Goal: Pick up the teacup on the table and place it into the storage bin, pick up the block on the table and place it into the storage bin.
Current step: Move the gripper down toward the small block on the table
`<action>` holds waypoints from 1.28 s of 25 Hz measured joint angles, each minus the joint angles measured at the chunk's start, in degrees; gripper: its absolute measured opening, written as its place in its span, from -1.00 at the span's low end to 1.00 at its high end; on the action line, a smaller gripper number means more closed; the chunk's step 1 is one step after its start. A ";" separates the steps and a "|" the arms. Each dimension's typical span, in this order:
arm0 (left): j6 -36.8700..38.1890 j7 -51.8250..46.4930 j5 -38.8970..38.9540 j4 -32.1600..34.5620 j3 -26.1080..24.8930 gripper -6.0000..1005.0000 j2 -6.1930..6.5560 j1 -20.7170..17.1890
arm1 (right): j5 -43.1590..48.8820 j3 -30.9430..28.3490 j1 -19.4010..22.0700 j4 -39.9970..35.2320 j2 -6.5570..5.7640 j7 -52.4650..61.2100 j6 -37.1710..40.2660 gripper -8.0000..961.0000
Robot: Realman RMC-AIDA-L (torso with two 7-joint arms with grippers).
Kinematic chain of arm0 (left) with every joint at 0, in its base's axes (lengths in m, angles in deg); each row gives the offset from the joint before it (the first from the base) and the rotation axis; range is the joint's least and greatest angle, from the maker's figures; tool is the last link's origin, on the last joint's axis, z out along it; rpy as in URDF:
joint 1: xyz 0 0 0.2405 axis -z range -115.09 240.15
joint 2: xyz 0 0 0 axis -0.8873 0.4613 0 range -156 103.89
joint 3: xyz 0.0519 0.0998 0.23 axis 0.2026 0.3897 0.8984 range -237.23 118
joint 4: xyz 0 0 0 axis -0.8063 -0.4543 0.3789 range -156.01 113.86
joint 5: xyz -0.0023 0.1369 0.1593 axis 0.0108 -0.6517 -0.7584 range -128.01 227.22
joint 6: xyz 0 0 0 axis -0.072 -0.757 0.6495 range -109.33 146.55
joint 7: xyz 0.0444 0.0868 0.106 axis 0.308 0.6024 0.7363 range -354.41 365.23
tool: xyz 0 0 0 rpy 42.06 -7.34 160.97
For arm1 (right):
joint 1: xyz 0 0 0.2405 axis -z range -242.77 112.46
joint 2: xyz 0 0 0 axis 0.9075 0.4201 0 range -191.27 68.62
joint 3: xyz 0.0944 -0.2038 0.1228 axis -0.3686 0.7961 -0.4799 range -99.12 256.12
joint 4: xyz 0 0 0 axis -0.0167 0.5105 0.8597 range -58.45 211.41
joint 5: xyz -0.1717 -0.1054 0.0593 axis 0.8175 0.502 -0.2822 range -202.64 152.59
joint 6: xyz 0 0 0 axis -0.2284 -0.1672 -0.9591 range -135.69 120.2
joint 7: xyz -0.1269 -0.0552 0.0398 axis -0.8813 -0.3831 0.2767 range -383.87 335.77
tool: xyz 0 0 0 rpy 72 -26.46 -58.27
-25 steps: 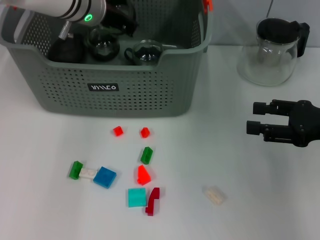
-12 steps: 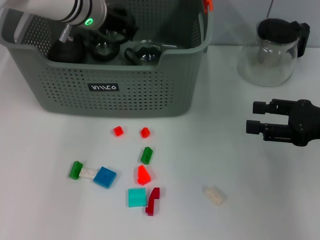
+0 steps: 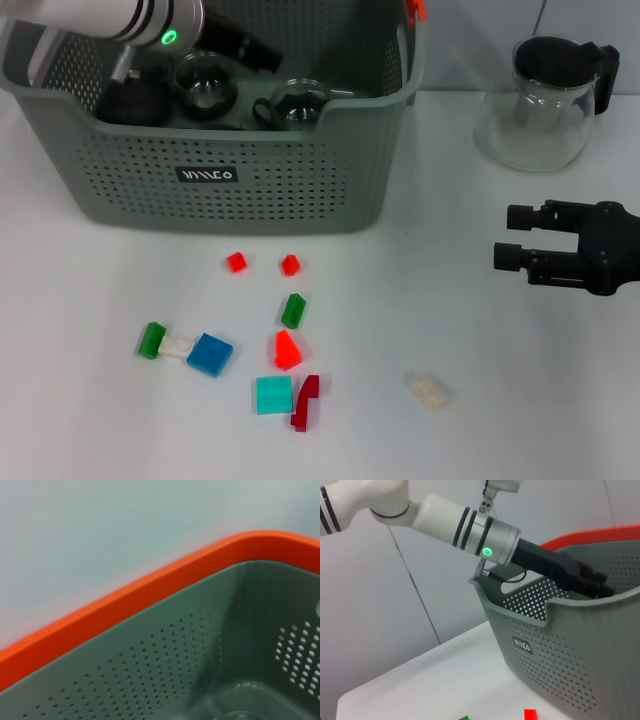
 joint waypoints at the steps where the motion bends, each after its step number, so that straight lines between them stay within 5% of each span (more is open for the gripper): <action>1: 0.44 -0.53 0.03 1.15 -0.16 -0.11 -0.16 -0.45 | 0.00 0.00 0.06 0.00 -0.01 -0.01 0.04 0.44; 7: 10.43 -4.58 4.26 21.19 -3.37 0.12 -2.10 -6.49 | -0.01 -0.02 0.18 0.00 -0.58 -0.07 0.40 0.43; 10: 20.84 -3.15 16.48 32.05 -6.99 0.46 -2.69 -11.14 | 0.12 0.27 0.09 0.00 -0.99 -0.43 0.93 0.43; 13: 33.84 4.06 34.97 36.50 -9.01 0.46 -2.60 -17.20 | 2.02 0.46 -0.38 -0.02 -1.34 -1.00 2.23 0.43; 16: 47.75 14.61 47.09 35.68 -10.84 0.47 -3.45 -21.96 | 5.43 0.46 -1.32 -0.37 -1.42 -1.22 3.97 0.42; 20: 61.83 30.05 51.21 34.03 -11.26 0.47 -6.69 -29.23 | 9.95 0.35 -3.25 -0.80 -1.61 -0.35 5.75 0.42; 25: 63.61 43.05 49.46 25.90 -8.10 0.47 -7.40 -35.05 | 15.37 0.48 -6.49 -3.32 -1.71 4.96 6.48 0.41; 32: 63.68 60.30 41.96 17.03 -10.04 0.54 -7.41 -37.56 | 26.19 3.15 -12.05 -8.30 0.74 12.80 7.46 0.41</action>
